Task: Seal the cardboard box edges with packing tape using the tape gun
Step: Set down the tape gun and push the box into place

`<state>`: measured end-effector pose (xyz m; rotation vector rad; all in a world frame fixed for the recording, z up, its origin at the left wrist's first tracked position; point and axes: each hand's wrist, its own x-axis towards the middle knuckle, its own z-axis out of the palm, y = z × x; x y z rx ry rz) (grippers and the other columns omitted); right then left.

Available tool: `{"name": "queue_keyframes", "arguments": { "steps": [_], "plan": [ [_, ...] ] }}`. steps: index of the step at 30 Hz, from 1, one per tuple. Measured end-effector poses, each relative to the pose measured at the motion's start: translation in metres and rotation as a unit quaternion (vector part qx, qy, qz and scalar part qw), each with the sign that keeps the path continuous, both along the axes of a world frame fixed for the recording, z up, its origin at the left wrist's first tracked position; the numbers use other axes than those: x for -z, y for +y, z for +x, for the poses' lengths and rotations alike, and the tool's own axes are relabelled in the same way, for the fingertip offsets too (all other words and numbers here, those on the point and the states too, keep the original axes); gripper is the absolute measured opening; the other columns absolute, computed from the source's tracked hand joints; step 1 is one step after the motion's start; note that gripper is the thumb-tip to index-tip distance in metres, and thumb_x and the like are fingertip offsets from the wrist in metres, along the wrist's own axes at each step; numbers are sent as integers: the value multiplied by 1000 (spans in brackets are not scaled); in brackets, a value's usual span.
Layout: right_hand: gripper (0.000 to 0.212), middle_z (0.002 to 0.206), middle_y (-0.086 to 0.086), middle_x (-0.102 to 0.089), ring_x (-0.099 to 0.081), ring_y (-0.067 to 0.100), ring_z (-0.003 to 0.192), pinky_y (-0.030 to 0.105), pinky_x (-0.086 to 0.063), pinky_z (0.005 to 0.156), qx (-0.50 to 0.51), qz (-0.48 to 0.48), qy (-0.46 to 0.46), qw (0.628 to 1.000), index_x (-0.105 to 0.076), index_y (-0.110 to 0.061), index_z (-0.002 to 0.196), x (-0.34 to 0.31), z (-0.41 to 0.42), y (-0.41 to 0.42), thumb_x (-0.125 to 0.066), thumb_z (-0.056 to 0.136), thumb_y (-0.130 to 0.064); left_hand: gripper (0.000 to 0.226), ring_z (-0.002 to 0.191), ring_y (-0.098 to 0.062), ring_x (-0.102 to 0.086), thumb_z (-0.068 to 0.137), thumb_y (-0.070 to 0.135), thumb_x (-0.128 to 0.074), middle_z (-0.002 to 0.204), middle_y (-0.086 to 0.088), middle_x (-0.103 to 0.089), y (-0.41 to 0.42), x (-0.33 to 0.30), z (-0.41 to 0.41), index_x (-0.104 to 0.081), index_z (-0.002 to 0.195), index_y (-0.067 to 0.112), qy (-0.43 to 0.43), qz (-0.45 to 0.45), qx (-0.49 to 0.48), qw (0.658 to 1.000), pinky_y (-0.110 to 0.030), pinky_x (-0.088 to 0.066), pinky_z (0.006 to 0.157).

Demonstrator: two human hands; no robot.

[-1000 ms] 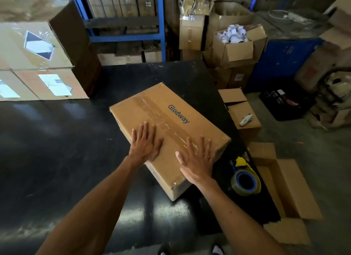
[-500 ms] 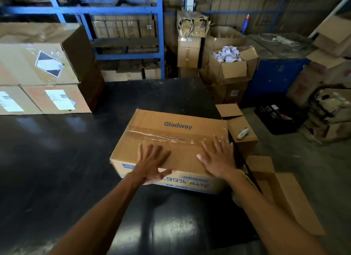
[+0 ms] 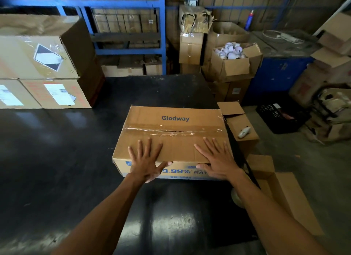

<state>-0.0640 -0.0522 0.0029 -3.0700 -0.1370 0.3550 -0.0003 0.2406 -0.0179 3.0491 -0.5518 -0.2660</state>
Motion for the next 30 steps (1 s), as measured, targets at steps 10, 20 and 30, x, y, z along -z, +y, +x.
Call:
{"name": "queue_keyframes", "arguments": {
  "steps": [10,20,30],
  "plan": [
    [78,160,-1,27,22,31,146,59,7,115,166,27,87,982,18,-47,149,-14,16,26,-42,99,-51,94,148,-46,19,81,90,-4,164,-11,23,-22,-6,3,18,155,37,19,1,-31,999,-76,9,110],
    [79,160,1,28,21,32,146,62,2,116,126,22,101,987,19,-47,148,-17,16,24,-43,99,-49,94,148,-47,20,81,87,1,164,-12,25,-23,-4,-16,18,156,33,30,-8,-64,997,-76,12,110],
    [74,162,0,24,19,31,147,62,1,115,133,8,72,988,18,-48,148,-1,15,26,-39,100,-50,94,146,-45,28,78,87,-1,161,-10,33,-20,-9,-19,19,155,37,75,-2,-64,995,-74,17,108]
  ]
}}
